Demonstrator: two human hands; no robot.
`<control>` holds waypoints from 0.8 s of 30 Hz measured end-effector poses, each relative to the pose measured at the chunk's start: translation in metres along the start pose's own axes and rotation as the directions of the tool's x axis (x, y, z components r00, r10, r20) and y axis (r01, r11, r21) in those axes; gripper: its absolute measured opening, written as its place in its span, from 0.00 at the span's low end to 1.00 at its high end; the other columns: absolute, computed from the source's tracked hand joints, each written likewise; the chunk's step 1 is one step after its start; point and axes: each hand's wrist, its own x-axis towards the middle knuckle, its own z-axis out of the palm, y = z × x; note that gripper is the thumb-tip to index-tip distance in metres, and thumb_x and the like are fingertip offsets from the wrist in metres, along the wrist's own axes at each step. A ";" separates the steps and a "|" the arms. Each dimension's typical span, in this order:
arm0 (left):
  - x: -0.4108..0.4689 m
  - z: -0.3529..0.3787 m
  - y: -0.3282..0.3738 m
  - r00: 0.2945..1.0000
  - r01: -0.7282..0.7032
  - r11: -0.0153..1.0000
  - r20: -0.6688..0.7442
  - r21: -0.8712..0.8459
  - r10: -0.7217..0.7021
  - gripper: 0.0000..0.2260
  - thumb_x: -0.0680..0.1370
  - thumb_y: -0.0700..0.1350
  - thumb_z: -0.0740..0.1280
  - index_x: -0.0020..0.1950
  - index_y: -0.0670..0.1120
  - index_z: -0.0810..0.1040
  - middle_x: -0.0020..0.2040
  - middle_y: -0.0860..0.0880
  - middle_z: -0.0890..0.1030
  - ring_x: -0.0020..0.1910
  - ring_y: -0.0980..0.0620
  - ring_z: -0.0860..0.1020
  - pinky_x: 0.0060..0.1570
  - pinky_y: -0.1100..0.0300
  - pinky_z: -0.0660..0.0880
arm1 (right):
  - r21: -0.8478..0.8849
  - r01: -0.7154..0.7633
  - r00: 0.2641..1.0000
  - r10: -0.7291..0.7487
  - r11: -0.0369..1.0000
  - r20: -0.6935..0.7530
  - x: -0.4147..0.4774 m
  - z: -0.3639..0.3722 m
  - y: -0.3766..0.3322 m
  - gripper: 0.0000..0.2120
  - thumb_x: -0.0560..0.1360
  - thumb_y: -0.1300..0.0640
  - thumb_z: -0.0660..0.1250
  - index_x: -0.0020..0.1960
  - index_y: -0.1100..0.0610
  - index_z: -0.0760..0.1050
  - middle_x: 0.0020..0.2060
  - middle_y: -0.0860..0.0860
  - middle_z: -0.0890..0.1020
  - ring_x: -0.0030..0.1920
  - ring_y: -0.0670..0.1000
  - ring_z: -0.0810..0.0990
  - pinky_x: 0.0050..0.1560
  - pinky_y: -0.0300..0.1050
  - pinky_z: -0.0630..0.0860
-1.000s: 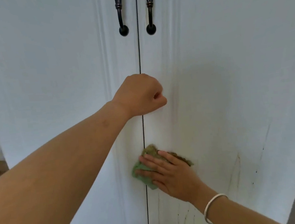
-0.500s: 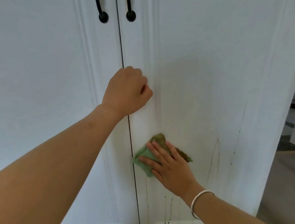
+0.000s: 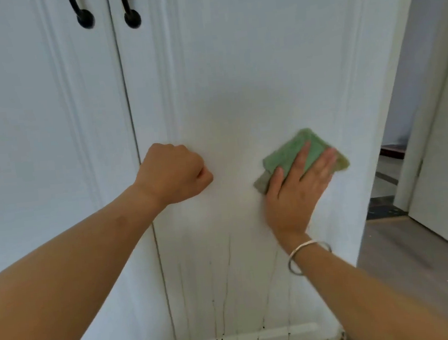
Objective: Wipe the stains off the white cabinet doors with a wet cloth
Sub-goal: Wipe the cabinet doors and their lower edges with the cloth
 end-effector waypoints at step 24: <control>-0.017 0.049 -0.009 0.877 -0.237 0.969 -0.445 -0.073 0.181 0.16 0.69 0.41 0.61 0.21 0.45 0.64 0.19 0.50 0.61 0.20 0.51 0.58 0.27 0.62 0.59 | 0.072 -0.391 0.917 0.381 0.918 0.121 -0.144 0.026 0.022 0.32 0.82 0.47 0.45 0.76 0.68 0.42 0.75 0.71 0.44 0.76 0.66 0.43 0.76 0.60 0.43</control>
